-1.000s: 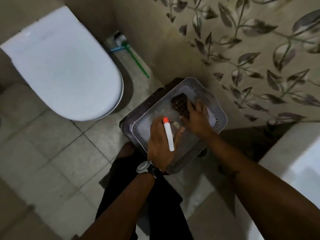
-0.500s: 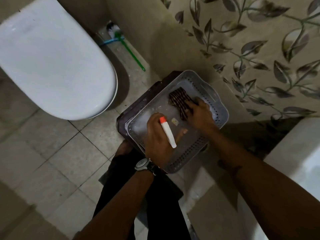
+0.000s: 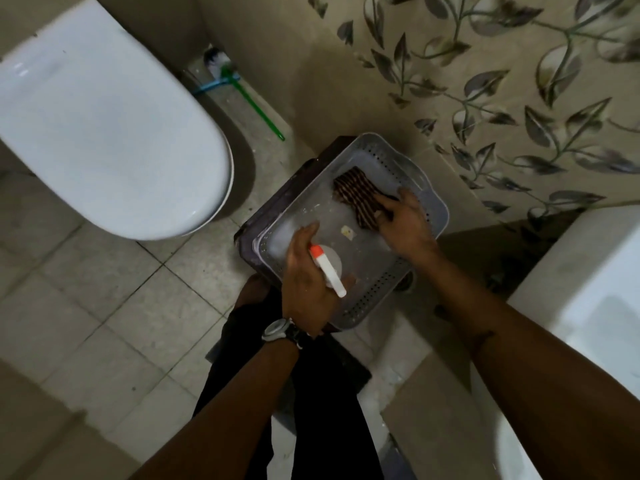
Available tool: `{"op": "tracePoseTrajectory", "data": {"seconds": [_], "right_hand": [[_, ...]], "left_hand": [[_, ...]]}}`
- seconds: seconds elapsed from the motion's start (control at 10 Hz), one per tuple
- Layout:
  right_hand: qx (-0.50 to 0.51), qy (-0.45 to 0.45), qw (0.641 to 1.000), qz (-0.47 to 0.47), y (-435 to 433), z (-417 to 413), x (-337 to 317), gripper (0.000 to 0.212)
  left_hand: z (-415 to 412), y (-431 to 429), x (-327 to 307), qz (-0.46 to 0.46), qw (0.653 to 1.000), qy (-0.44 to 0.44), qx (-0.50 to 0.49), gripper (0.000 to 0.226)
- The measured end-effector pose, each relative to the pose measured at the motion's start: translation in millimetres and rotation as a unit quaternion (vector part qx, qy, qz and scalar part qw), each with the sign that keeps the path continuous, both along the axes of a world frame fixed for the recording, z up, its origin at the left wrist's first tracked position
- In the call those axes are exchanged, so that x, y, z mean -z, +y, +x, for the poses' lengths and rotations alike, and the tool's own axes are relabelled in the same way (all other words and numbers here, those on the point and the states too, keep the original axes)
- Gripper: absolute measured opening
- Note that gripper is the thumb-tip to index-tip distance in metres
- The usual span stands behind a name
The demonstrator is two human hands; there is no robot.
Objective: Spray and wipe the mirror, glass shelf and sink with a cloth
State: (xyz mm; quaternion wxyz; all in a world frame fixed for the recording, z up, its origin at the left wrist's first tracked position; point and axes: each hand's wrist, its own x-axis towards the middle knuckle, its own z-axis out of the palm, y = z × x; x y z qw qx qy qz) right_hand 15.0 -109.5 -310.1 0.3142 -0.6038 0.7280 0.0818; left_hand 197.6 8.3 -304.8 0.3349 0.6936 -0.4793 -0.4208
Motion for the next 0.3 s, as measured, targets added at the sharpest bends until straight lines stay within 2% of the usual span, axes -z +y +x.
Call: {"op": "tracePoseTrajectory", "data": {"seconds": [0.1,0.2,0.3], "right_hand": [[0.019,-0.009,1.0,-0.005,10.4,4.2,-16.6,0.047],[0.044,-0.024,0.999,-0.014,19.8,9.9,-43.2,0.054],[0.046,-0.059,0.993,-0.086,34.8,14.3,-78.8,0.054]], "left_hand": [[9.7,12.2,-6.8,-0.021,0.998,-0.062,0.012,0.121],[38.9,30.2,-27.1,-0.039,0.994,-0.073,0.076,0.145],[66.6,53.9,-62.1,-0.092,0.981,-0.112,0.129,0.156]]}}
